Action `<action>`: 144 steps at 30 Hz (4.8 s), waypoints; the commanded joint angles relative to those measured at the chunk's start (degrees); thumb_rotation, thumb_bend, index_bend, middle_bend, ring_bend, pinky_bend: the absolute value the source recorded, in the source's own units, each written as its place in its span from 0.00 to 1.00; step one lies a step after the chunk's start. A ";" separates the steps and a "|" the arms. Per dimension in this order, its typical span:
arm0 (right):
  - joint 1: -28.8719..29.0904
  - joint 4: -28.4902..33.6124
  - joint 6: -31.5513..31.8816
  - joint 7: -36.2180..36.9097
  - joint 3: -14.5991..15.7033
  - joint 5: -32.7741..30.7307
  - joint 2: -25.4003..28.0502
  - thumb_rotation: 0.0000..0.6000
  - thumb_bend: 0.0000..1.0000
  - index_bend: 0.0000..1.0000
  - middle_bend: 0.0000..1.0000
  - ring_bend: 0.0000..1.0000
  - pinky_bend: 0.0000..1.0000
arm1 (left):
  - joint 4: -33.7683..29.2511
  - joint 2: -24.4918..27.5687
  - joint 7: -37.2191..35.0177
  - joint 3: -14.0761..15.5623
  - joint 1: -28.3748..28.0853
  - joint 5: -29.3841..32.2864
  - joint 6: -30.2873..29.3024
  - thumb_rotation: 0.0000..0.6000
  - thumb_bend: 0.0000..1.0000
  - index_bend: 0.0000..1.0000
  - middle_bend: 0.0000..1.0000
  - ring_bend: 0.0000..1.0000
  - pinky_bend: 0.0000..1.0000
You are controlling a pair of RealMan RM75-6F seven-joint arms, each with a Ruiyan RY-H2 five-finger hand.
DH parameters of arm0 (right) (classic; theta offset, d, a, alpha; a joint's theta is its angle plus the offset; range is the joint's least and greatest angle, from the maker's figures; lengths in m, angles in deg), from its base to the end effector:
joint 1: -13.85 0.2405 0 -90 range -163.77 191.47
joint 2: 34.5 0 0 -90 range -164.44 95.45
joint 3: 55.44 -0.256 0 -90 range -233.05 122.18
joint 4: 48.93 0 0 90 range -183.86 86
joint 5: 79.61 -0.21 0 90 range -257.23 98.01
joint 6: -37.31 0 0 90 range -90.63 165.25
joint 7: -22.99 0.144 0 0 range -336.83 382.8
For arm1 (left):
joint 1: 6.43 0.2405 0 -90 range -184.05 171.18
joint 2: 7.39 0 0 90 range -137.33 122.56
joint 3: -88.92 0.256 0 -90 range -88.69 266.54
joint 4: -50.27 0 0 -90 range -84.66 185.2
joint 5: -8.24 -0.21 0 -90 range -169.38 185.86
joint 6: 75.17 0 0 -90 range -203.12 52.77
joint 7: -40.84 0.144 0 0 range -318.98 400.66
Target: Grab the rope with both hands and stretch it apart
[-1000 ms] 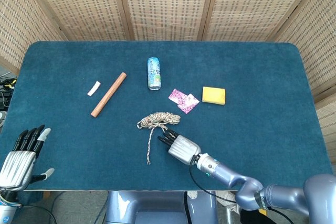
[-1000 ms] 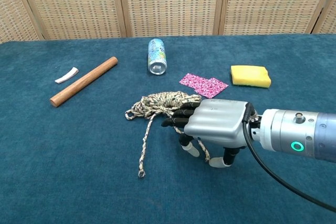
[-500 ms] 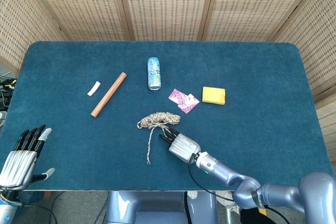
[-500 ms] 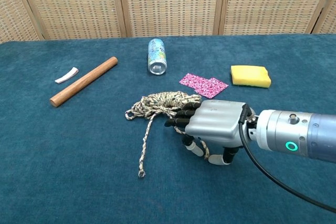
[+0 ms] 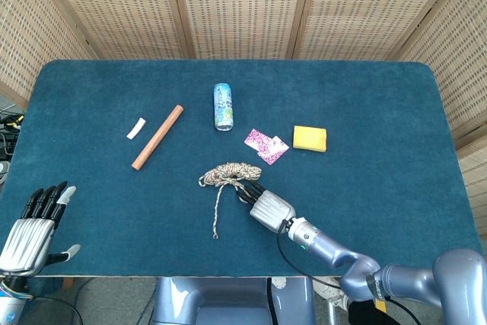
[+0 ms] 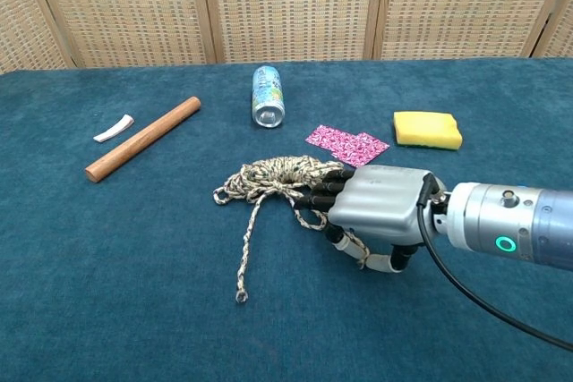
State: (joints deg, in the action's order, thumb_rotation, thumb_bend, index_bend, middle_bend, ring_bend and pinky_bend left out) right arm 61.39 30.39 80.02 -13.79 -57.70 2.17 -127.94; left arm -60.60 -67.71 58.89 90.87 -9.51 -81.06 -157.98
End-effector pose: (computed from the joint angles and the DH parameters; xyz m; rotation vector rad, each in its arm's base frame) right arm -0.1287 -0.3017 -0.0823 2.4154 -0.2426 0.6408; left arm -0.2537 0.1494 0.1381 -1.5306 -0.9325 -0.8078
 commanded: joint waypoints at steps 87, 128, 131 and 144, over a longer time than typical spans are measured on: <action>1.64 -14.01 8.02 20.98 1.79 9.36 1.04 1.00 0.53 0.66 0.04 0.00 0.00 | 41.71 -39.85 -7.21 0.01 -41.56 -9.20 30.41 1.00 0.36 0.51 0.00 0.00 0.00; 0.30 -15.65 10.17 22.58 2.33 9.91 1.13 1.00 0.53 0.67 0.05 0.00 0.00 | 41.50 -37.46 -6.60 1.57 -40.77 -6.54 27.09 1.00 0.44 0.69 0.00 0.00 0.00; -0.05 -15.42 10.93 22.20 1.99 9.71 2.83 1.00 0.53 0.67 0.05 0.00 0.00 | 40.57 -33.29 -6.87 1.58 -39.25 -6.20 24.28 1.00 0.44 0.70 0.00 0.00 0.00; -5.24 -15.04 12.62 20.49 2.42 5.57 8.48 1.00 0.53 0.67 0.05 0.00 0.00 | 48.76 -23.87 -12.48 2.41 -33.66 -3.40 19.14 1.00 0.44 0.72 0.00 0.00 0.00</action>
State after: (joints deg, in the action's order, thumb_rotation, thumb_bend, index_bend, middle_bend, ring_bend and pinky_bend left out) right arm 56.60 15.48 92.33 6.76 -55.42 8.06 -119.81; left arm -13.14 -92.30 47.61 93.02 -44.11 -84.83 -137.99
